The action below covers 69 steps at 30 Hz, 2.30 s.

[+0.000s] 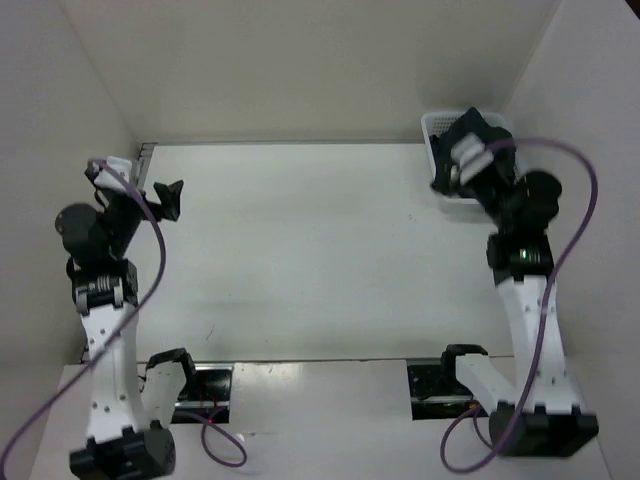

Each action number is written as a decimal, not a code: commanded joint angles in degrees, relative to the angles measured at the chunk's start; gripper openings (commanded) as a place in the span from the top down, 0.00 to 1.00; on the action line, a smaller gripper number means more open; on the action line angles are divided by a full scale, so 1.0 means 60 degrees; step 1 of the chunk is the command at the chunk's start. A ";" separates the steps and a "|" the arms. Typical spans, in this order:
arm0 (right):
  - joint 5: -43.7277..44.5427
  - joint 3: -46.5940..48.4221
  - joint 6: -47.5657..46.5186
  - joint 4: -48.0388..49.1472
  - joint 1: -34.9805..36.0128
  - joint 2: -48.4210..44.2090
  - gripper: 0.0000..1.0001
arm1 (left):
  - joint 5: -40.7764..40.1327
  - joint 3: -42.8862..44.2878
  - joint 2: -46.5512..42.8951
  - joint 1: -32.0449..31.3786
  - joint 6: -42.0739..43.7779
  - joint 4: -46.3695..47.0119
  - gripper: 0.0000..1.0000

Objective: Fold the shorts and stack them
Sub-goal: Grab the shorts from the pile, then move the shorts to the center of the board

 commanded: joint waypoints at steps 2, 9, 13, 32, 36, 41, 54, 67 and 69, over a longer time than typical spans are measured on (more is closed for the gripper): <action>0.6101 0.5184 0.5030 -0.2459 0.0434 0.5453 0.01 | 0.0137 0.2895 0.4070 -0.0343 0.0038 -0.2159 0.00; 0.5809 0.9900 0.7858 -0.5941 -0.1398 1.0980 0.01 | -0.0159 0.6815 0.9710 -0.1795 0.0038 -0.7450 0.00; 0.6807 0.9974 0.7772 -0.5415 -0.1281 1.2007 0.01 | 0.0106 0.6905 1.0082 -0.2042 0.0038 -0.6852 0.00; 1.0718 1.2012 0.7523 -0.4024 -0.1003 1.5979 0.42 | -0.1534 0.6949 1.1211 -0.2718 0.0038 -0.7130 0.00; 1.0835 1.2100 0.7420 -0.4024 -0.0915 1.5891 0.89 | -0.1535 0.6949 1.1211 -0.2718 0.0038 -0.7130 0.00; 1.0835 1.2319 0.7333 -0.4024 -0.0330 1.4781 1.00 | -0.1622 0.6949 1.0730 -0.2718 0.0038 -0.7130 0.00; 1.1188 1.6254 0.6923 -0.3861 0.1703 1.1615 1.00 | -0.2033 0.6686 0.8590 -0.2718 0.0038 -0.6852 0.00; 0.5666 1.6689 0.6512 -0.7319 0.5370 1.0809 1.00 | -0.2310 0.5471 0.5792 -0.2498 0.0038 -0.6632 0.00; 0.5664 1.5240 0.6512 -0.7319 0.5370 1.0545 1.00 | -0.2398 0.5207 0.5398 -0.2498 0.0038 -0.6632 0.00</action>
